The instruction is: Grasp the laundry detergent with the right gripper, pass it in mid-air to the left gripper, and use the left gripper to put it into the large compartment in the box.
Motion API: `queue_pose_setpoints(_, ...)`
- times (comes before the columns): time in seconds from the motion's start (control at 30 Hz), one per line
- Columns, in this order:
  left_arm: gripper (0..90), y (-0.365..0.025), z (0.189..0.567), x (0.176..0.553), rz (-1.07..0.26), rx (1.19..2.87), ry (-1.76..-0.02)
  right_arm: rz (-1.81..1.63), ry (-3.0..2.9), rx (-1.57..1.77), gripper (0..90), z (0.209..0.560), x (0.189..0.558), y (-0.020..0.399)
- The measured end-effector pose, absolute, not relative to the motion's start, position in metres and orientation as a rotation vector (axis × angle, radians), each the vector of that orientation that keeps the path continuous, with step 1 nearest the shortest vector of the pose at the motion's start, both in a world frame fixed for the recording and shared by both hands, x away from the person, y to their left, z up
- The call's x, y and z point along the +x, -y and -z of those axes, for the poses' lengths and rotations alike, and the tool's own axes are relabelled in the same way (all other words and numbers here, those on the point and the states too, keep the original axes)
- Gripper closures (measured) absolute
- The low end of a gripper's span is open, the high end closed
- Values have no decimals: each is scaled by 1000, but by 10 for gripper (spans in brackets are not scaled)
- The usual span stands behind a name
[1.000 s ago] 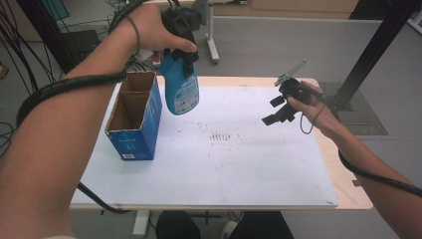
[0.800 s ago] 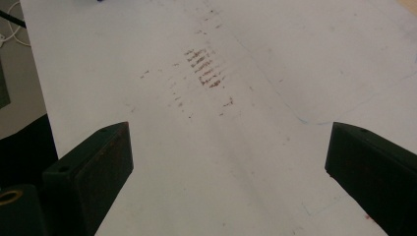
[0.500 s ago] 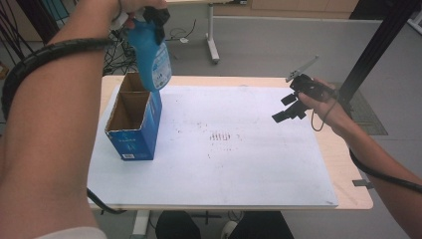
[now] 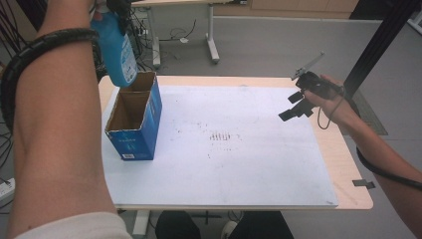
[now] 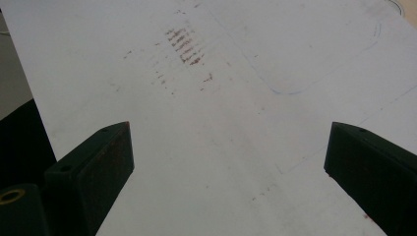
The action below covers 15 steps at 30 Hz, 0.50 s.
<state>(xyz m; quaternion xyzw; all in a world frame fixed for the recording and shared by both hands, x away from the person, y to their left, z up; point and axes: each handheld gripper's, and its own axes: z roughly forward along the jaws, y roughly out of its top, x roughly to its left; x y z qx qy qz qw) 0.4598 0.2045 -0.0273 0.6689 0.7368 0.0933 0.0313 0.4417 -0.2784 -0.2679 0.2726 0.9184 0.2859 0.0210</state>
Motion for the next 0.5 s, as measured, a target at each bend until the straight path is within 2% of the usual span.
queue_pose_setpoints(0.5,356,-221,54,460,-234,2012,-2312,-874,-2865,815,50,267,440,271)
